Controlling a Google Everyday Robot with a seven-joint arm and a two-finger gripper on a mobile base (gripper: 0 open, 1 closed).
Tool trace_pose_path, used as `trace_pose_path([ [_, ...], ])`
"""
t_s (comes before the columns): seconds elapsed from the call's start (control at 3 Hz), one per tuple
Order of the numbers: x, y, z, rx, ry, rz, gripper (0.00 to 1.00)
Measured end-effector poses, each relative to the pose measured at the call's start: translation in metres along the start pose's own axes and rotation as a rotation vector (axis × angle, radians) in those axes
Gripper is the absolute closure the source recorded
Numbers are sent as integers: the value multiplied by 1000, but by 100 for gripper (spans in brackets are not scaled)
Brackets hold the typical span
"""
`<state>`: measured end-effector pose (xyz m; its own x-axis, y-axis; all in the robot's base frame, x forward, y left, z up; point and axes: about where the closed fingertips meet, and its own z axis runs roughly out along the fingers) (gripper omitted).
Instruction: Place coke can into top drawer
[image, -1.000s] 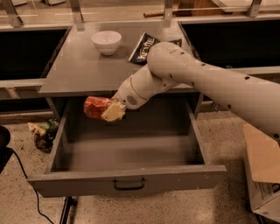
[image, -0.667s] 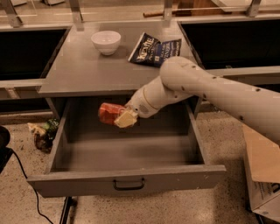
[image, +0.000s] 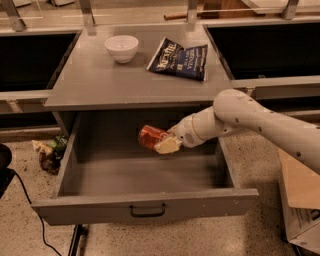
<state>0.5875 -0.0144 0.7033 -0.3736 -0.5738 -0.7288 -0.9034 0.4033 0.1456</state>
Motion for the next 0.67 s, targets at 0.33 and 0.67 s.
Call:
trace_pose_path([
  [0.33,32,-16,-3,15,-37,62,100],
  [0.67,49,-26,-1,32,-13,94,100],
])
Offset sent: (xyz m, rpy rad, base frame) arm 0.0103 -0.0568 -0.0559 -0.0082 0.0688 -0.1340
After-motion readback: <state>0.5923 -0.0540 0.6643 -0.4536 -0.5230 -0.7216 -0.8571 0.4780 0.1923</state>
